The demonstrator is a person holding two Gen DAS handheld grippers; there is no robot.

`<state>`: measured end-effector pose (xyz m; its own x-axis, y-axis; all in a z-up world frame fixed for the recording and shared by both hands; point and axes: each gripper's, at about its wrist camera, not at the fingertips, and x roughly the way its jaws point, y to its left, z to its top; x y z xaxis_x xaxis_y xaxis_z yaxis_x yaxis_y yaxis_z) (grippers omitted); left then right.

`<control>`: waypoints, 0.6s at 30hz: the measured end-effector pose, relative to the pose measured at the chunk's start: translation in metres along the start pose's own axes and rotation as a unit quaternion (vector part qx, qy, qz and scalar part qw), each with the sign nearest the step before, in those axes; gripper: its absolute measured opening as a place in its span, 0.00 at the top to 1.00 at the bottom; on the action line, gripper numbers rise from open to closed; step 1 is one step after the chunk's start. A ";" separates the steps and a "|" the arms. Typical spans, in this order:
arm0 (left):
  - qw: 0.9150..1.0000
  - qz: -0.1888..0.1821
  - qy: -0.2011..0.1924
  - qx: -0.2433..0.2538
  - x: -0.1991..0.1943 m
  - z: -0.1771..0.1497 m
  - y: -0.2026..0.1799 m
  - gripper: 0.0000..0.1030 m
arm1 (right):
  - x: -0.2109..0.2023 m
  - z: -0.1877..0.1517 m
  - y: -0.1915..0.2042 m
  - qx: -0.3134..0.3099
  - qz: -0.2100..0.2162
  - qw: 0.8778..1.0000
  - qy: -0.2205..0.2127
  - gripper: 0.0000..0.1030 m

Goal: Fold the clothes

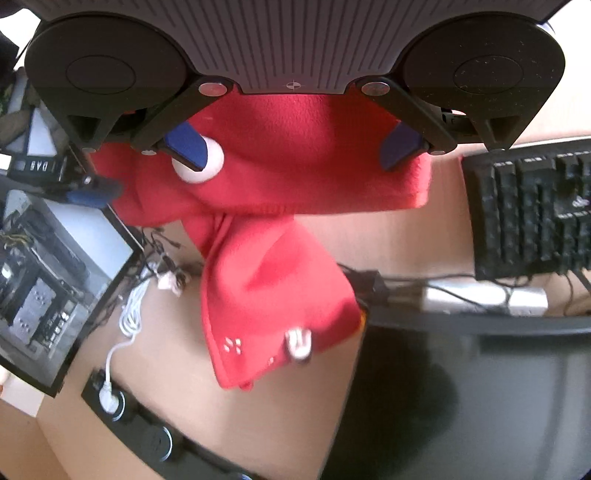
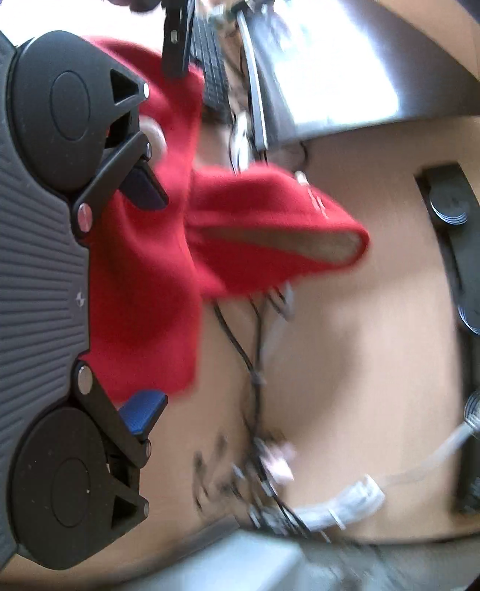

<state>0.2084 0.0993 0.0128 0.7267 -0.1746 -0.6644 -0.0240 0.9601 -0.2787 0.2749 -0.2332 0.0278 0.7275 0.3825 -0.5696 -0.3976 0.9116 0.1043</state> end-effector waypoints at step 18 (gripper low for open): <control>0.997 -0.070 0.009 -0.031 -0.015 0.008 -0.021 0.01 | 0.011 0.014 0.007 -0.032 -0.042 0.999 0.003 0.01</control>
<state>0.2036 0.0832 0.0340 0.7135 -0.3097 -0.6285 0.0327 0.9108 -0.4116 0.2882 -0.2209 0.0336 0.7565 0.3043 -0.5789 -0.3707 0.9287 0.0038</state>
